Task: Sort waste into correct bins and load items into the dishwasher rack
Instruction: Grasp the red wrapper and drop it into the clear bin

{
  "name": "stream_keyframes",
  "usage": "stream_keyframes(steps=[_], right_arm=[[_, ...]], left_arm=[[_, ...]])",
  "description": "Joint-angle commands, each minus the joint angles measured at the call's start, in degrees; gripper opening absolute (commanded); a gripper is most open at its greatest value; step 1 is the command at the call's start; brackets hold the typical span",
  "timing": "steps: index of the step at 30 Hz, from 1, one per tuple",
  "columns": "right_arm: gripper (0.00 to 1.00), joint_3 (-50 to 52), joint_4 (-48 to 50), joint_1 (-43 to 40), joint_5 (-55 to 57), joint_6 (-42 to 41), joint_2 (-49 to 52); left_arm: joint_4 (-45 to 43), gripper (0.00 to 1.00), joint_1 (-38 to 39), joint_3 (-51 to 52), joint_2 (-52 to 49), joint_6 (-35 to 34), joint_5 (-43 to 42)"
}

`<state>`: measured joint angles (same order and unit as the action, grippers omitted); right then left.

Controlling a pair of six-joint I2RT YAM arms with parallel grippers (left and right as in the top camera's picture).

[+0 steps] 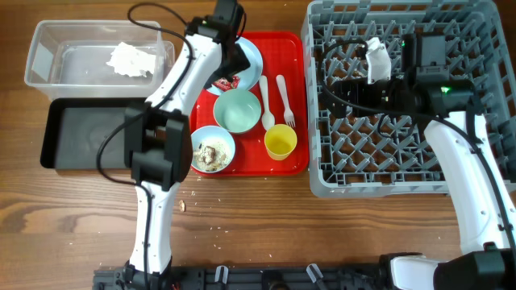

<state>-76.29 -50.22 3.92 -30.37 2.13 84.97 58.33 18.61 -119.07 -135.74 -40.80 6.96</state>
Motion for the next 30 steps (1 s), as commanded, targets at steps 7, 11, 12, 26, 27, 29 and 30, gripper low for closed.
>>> stream_keyframes(steps=[7, 11, 12, 26, 27, 29, 30], right_arm=[[1.00, -0.9, -0.1, -0.2, 0.6, -0.8, 0.6], [1.00, -0.9, -0.1, -0.2, 0.7, -0.8, 0.6], [1.00, -0.9, -0.1, -0.2, 0.8, -0.8, 0.6], [1.00, -0.9, 0.2, -0.2, 0.8, -0.8, 0.6], [1.00, -0.9, 0.2, -0.2, 0.8, -0.8, 0.6], [1.00, -0.9, 0.0, -0.2, 0.8, -0.8, 0.6], [1.00, -0.9, 0.0, -0.2, 0.8, -0.8, 0.6]], left_arm=[[-5.8, 0.75, -0.5, 0.2, -6.6, -2.1, 0.2], [-5.6, 0.04, -0.5, 0.2, -7.0, -2.1, 0.1], [-5.5, 0.04, -0.5, 0.2, -6.7, -1.5, 0.1], [4.5, 0.04, -18.6, -2.2, 13.8, 5.9, 0.3], [3.8, 0.10, -19.6, -1.0, 12.9, 5.9, 0.3], [2.6, 0.43, -21.2, 0.7, 10.1, 6.0, 0.4], [2.8, 0.63, -21.6, 0.7, 9.0, 6.1, 0.3]])
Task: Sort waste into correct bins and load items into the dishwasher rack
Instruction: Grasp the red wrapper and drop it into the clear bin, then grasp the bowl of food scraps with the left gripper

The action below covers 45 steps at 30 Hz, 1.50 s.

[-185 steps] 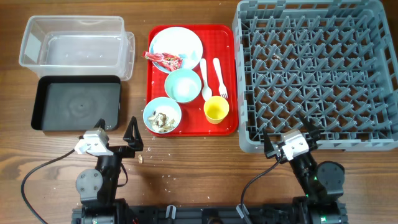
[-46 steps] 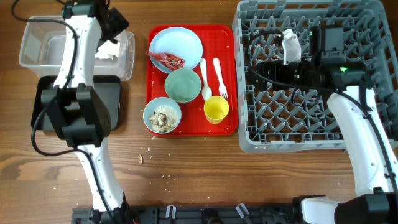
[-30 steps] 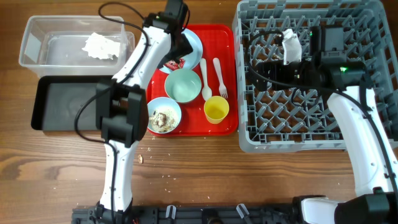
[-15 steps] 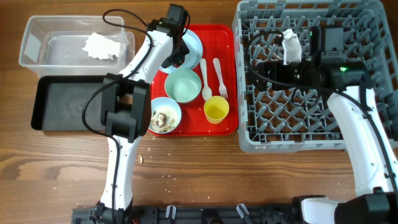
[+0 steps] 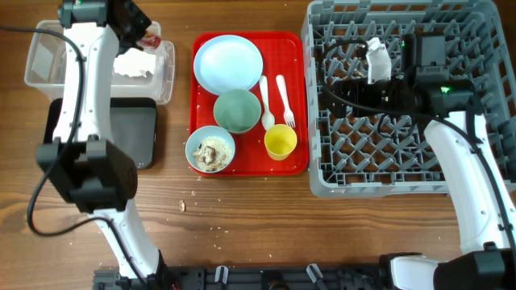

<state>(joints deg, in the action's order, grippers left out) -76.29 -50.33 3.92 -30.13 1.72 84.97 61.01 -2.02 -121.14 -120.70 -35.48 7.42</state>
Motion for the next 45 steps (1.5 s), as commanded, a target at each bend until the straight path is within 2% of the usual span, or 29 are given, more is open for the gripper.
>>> stream_keyframes(steps=[1, 3, 5, 10, 13, 14, 17, 18, 19, 25, 27, 30, 33, 40, 45], right_arm=[[1.00, -0.9, 0.0, -0.2, 0.5, -0.4, 0.6], [1.00, -0.9, -0.1, -0.2, 0.6, -0.4, 0.6], [1.00, -0.9, 0.1, -0.2, 0.6, -0.3, 0.6], [1.00, -0.9, 0.2, -0.2, 0.8, -0.4, 0.7], [1.00, -0.9, 0.2, -0.2, 0.8, -0.4, 0.8], [1.00, -0.9, 0.2, -0.2, 0.8, -0.3, 0.8], [1.00, -0.9, 0.1, -0.2, 0.8, -0.4, 0.8], [1.00, -0.9, 0.1, -0.2, 0.8, -0.4, 0.8], [0.99, -0.9, 0.1, -0.2, 0.8, -0.4, 0.8], [1.00, -0.9, 0.1, -0.2, 0.8, -0.4, 0.8], [1.00, -0.9, 0.1, -0.2, 0.8, -0.4, 0.8], [1.00, -0.9, -0.1, -0.2, 0.8, -0.4, 0.8], [1.00, -0.9, -0.1, -0.2, 0.8, -0.4, 0.8], [1.00, -0.9, 0.0, -0.2, 0.8, -0.4, 0.8], [1.00, -0.9, 0.2, -0.2, 0.8, -0.4, 0.8]], left_arm=[[0.3, 0.73, -1.2, 2.8, -6.3, 0.8, -0.2], [1.1, 0.86, -1.2, 2.3, -5.4, 5.5, -1.8], [3.3, 0.90, -0.4, 1.3, -3.0, 8.3, -2.7], [15.8, 0.80, 6.1, 1.2, 4.7, 8.3, -4.6], [25.6, 0.72, 14.6, 2.2, 4.1, 8.1, -4.6], [26.4, 0.69, 17.4, 3.9, 3.9, 8.0, -4.7], [25.4, 0.60, 23.9, 11.1, 3.9, 6.3, -4.6], [24.4, 0.53, 25.8, 13.9, 3.9, 5.8, -4.6], [23.2, 0.51, 27.9, 17.0, 3.9, 4.9, -4.6], [13.1, 0.48, 33.5, 30.1, 3.9, 1.6, -4.9], [8.7, 0.42, 34.1, 33.3, 3.9, 1.8, -4.9], [3.5, 0.28, 34.1, 37.9, 3.8, 1.8, -4.9], [1.5, 0.04, 34.0, 39.8, 3.8, 1.8, -4.9], [4.9, 0.04, 33.5, 36.9, 6.9, 2.3, -6.6], [9.6, 0.04, 26.7, 31.5, 15.0, 5.5, -11.1]])
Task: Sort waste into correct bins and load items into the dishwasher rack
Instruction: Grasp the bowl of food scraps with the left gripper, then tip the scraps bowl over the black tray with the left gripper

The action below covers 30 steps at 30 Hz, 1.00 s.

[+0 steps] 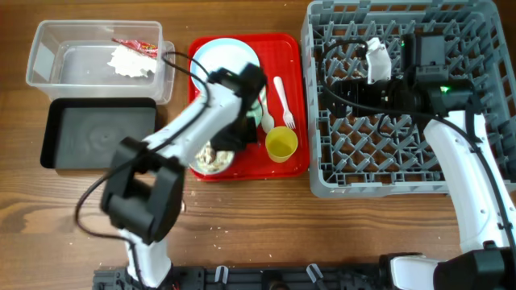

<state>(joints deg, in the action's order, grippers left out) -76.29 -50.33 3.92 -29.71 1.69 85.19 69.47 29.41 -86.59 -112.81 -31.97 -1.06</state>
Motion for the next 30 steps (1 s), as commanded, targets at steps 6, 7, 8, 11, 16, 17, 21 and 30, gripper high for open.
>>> stream_keyframes(steps=[6, 7, 8, 11, 16, 17, 21, 30], right_arm=[[1.00, -0.9, 0.2, -0.2, 0.3, -0.4, 0.5], [1.00, -0.9, 0.2, -0.2, 0.3, -0.4, 0.5], [1.00, -0.9, 0.1, -0.2, 0.3, -0.4, 0.5], [1.00, -0.9, 0.2, -0.2, 0.4, -0.4, 0.5], [1.00, -0.9, 0.7, -0.2, 0.4, -0.4, 0.5], [1.00, -0.9, 0.8, -0.2, 0.3, -0.4, 0.5], [1.00, -0.9, 1.2, -0.2, 0.3, -0.4, 0.5], [1.00, -0.9, 1.3, -0.2, 0.3, -0.4, 0.5]], left_arm=[[2.6, 0.04, -19.5, -2.6, 9.7, 13.6, -10.3], [2.5, 0.04, -23.0, -2.2, 9.5, 16.2, -12.8], [2.2, 0.04, -25.8, -1.7, 9.4, 18.0, -14.9], [0.0, 0.04, -35.3, 1.1, 9.0, 25.0, -24.4], [-8.5, 0.04, -48.3, 8.6, 8.5, 34.5, -43.2], [-10.3, 0.04, -50.1, 9.9, 8.5, 35.1, -46.2], [-18.4, 0.04, -58.3, 14.7, 8.4, 35.2, -62.9], [-19.4, 0.04, -71.3, 14.8, 8.4, 34.1, -84.8]])
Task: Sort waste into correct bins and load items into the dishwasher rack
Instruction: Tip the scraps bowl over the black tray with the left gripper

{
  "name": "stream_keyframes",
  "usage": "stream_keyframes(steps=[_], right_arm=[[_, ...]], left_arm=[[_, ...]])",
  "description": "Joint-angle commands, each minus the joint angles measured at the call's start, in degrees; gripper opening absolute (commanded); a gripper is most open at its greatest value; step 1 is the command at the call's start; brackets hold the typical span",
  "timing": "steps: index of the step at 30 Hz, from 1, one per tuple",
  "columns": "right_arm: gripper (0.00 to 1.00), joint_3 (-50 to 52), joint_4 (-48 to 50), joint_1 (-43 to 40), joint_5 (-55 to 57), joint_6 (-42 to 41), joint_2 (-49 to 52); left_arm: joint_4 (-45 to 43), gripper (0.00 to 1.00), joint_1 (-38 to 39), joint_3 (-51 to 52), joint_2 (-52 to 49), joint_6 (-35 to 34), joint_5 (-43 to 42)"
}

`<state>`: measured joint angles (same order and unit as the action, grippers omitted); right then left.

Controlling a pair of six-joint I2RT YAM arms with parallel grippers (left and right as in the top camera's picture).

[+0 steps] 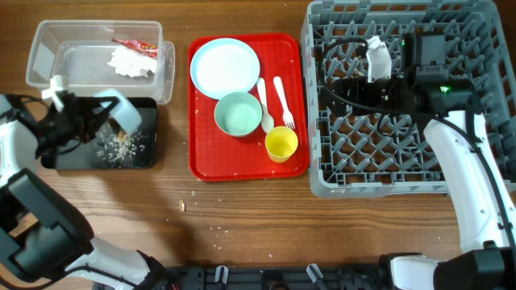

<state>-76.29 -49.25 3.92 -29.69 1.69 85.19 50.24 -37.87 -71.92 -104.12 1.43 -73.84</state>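
My left gripper [103, 118] is shut on a light blue bowl [126, 113], which is tipped on its side over the black bin [64, 153]. Food scraps [117, 145] lie in that bin. On the red tray [201, 153] are a white plate [226, 66], a teal bowl [238, 113], a white spoon [264, 101], a white fork [284, 98] and a yellow cup [281, 143]. My right gripper [337, 89] hovers over the grey dishwasher rack [322, 181]; its jaws are lost against the dark grid.
A clear bin [48, 76] at the back left holds a crumpled tissue [131, 60] and a red wrapper [135, 46]. A few crumbs [182, 205] lie on the wooden table in front of the tray.
My left gripper was at the food bowl on the red tray. Now it holds that bowl tipped over the black bin, and scraps lie in the bin. The right arm has not moved.
My left gripper was at the wrapper on the white plate. Then it was over the clear bin with the wrapper. Then the wrapper lay in the bin and the gripper was at the food bowl, which is now tipped over the black bin.
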Motion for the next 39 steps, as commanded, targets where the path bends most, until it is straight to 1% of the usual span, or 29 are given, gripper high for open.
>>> stream_keyframes(steps=[1, 2, 6, 9, 11, 15, 17, 18, 19, 20, 21, 22, 23, 24, 25, 27, 30, 32, 33, 34, 35, 36, 37, 38, 39], right_arm=[[1.00, -0.9, 0.2, -0.2, 0.3, -0.4, 0.5], [1.00, -0.9, 0.3, -0.2, 0.3, -0.4, 0.5], [1.00, -0.9, 0.8, -0.2, 0.3, -0.9, 0.5], [1.00, -0.9, 0.8, -0.2, 0.3, -1.2, 0.5], [1.00, -0.9, 0.9, -0.2, 0.3, -1.9, 0.6], [1.00, -0.9, 1.0, -0.2, 0.3, -1.9, 0.7], [1.00, -0.9, 1.0, -0.2, 0.3, -1.9, 0.7], [1.00, -0.9, 1.0, -0.2, 0.3, -1.9, 0.7], [1.00, -0.9, 1.1, -0.2, 0.3, -1.9, 0.7], [1.00, -0.9, 1.2, -0.2, 0.3, -1.9, 0.7], [1.00, -0.9, 1.2, -0.2, 0.3, -1.9, 0.7], [1.00, -0.9, 1.1, -0.2, 0.3, -1.9, 0.7], [1.00, -0.9, 0.7, -0.2, 0.3, -1.9, 0.7], [1.00, -0.9, 0.7, -0.2, 0.3, -1.9, 0.7], [1.00, -0.9, 0.9, -0.2, 0.3, -1.9, 0.7], [1.00, -0.9, 1.3, -0.2, 0.3, -1.9, 0.7], [1.00, -0.9, 1.2, -0.2, 0.3, -1.9, 0.7], [1.00, -0.9, 1.2, -0.2, 0.3, -1.9, 0.7], [1.00, -0.9, 1.2, -0.2, 0.3, -1.9, 0.7], [1.00, -0.9, 1.2, -0.2, 0.3, -1.9, 0.7], [1.00, -0.9, 0.9, -0.2, 0.3, -1.9, 0.7], [1.00, -0.9, 0.6, -0.2, 0.3, -1.9, 0.7], [1.00, -0.9, 0.3, -0.2, 0.3, -1.9, 0.7], [1.00, -0.9, 0.1, -0.2, 0.3, -1.9, 0.7], [1.00, -0.9, 0.1, -0.2, 0.3, -1.9, 0.7]], left_arm=[[-0.2, 0.04, -4.7, 0.1, -0.3, 0.7, -13.9], [-0.4, 0.04, -5.6, 0.1, -0.3, 0.7, -16.3], [-3.4, 0.04, -8.4, 0.0, -0.3, -11.4, -16.5], [-4.1, 0.04, -8.6, 0.0, -0.3, -15.5, -16.5], [-4.5, 0.04, -8.6, 0.0, -0.3, -17.0, -16.5], [-4.4, 0.04, -8.6, 0.0, -0.3, -17.4, -16.5], [-4.4, 0.04, -8.6, 0.0, -0.3, -18.6, -16.2], [-4.4, 0.04, -8.5, 0.0, -0.3, -18.7, -14.4], [-4.6, 0.04, -8.5, 0.0, -0.3, -19.3, -10.4], [-4.2, 0.04, -8.5, 0.0, -0.3, -22.8, -1.9], [-2.8, 0.04, -8.5, 0.0, -0.3, -26.9, 2.7], [-1.3, 0.04, -8.1, 0.0, -0.3, -29.9, 1.9], [-1.4, 0.04, -7.6, 0.0, -0.2, -31.3, -2.7], [-2.6, 0.04, -7.3, 0.0, -0.2, -31.3, -5.5], [-5.7, 0.04, -6.8, 0.0, -0.2, -31.3, -5.9], [-7.5, 0.04, -5.5, 0.0, -0.2, -31.7, -6.3], [-13.0, 0.04, -2.8, 0.0, -0.2, -30.0, -6.7], [-18.1, 0.04, -0.5, 0.0, -0.2, -26.2, -12.5], [-22.8, 0.04, 1.0, 0.0, -0.2, -23.5, -16.6], [-25.2, 0.04, 2.1, 0.0, -0.2, -23.4, -15.9], [-28.9, 0.04, 3.7, 0.0, -0.2, -29.2, -11.5], [-28.8, 0.04, 4.0, 0.0, -0.2, -32.7, -10.8], [-27.8, 0.04, 4.1, 0.0, -0.2, -38.6, -10.5], [-27.0, 0.04, 4.2, 0.0, -0.2, -42.7, -10.5], [-27.0, 0.04, 4.2, 0.0, -0.2, -44.7, -10.5]])
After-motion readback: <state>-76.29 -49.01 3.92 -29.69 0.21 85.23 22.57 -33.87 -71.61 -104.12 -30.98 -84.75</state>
